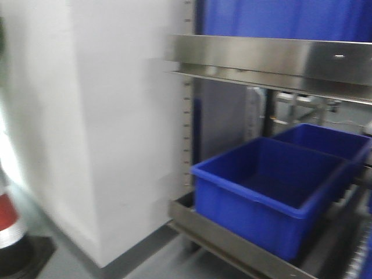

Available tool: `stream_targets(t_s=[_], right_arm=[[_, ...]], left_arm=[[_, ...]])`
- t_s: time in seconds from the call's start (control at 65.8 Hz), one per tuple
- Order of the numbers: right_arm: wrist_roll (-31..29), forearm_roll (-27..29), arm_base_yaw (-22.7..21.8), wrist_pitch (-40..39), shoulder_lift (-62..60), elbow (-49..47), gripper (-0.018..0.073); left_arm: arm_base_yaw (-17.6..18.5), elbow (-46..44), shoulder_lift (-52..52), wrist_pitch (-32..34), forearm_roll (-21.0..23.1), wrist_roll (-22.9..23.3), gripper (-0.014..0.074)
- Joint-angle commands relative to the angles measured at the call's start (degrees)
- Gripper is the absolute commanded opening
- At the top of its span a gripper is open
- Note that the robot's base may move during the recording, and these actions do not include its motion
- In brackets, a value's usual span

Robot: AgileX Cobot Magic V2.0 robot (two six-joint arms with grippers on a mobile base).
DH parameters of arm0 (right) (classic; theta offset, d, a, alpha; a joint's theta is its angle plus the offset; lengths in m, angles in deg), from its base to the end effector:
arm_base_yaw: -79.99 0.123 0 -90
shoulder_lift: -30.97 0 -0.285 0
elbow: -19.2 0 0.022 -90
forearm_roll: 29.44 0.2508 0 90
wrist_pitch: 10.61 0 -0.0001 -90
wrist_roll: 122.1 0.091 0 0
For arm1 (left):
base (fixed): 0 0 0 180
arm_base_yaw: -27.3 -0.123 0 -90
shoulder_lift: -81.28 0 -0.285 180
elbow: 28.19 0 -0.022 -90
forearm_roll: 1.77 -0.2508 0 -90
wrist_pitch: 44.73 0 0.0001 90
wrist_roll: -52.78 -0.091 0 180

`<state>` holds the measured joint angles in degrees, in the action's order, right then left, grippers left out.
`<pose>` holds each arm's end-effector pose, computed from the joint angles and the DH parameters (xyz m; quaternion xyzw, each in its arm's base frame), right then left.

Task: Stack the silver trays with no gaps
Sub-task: 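Drive up to the shelf holding the other silver tray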

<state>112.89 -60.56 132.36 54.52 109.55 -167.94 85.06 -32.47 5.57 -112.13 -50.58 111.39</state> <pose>0.1761 0.1585 0.4482 0.0057 0.8951 0.1285 0.4269 0.1661 -0.1448 0.4585 0.0082 0.8526 -0.0544 0.5197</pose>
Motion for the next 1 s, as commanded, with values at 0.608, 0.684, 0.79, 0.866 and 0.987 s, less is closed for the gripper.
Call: stream_targets(t_s=[0.608,0.684,0.79,0.866,0.987], right_arm=[[-0.09,0.25,0.23,-4.33,-0.16,-0.73,-0.0077],[-0.09,0.25,0.23,-4.33,-0.16,-0.73,-0.0077],[-0.09,0.25,0.23,-4.33,-0.16,-0.73,-0.0077],[-0.09,0.25,0.23,-4.33,-0.16,-0.73,-0.0077],[-0.09,0.25,0.23,-4.33,-0.16,-0.73,-0.0077]], left_arm=[[0.46,-0.66,-0.02,3.95,0.58,-0.19,-0.0017],[0.46,-0.66,-0.02,3.95,0.58,-0.19,-0.0017],[0.46,-0.66,-0.02,3.95,0.58,-0.19,-0.0017],[0.46,-0.66,-0.02,3.95,0.58,-0.19,-0.0017],[0.46,-0.66,-0.02,3.95,0.58,-0.19,-0.0017]])
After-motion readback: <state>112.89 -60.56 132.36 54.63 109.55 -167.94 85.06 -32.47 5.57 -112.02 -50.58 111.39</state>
